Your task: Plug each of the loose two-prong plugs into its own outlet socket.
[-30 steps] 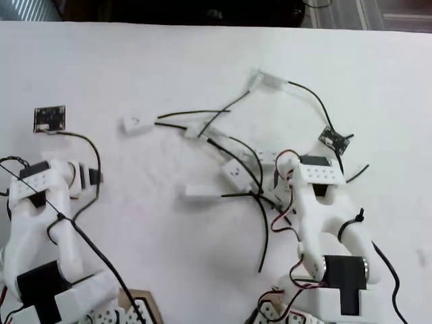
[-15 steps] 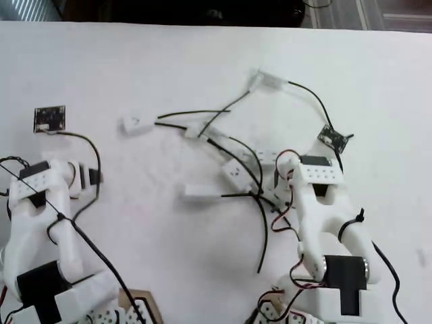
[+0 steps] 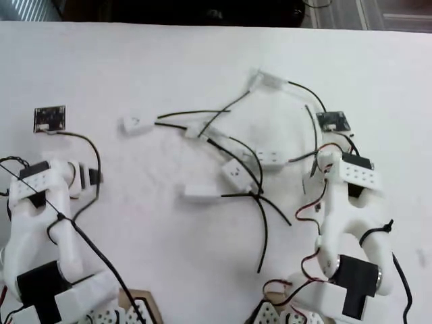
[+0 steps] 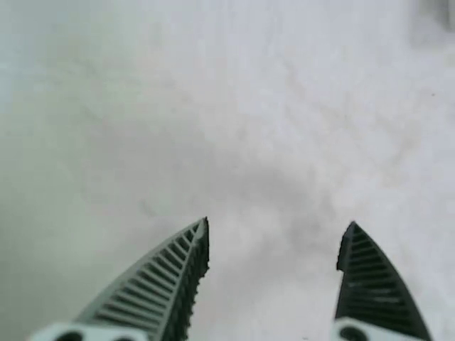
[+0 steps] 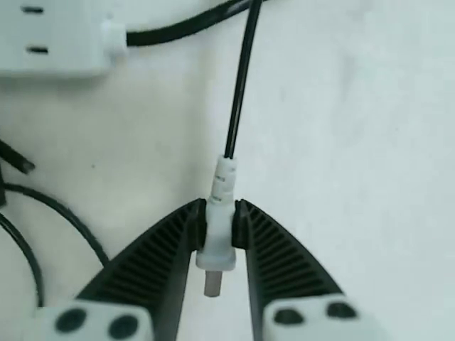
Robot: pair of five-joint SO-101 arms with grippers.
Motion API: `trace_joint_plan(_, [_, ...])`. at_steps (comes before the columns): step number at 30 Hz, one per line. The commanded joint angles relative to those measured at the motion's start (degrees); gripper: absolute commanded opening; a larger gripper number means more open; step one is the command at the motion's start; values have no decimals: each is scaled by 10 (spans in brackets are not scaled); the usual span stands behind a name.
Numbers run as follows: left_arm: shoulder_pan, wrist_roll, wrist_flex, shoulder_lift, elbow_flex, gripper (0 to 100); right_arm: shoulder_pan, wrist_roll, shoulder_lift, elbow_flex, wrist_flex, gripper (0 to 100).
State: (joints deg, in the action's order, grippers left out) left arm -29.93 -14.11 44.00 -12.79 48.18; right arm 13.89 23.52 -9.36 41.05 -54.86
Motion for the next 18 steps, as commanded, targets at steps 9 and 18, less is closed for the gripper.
trace_joint_plan(9, [9,3,-8,-19,-2,286,44,250,40,-25,3,21])
trace_joint_plan(18, [9,3,-8,-19,-2,286,45,250,44,-89,-114,39])
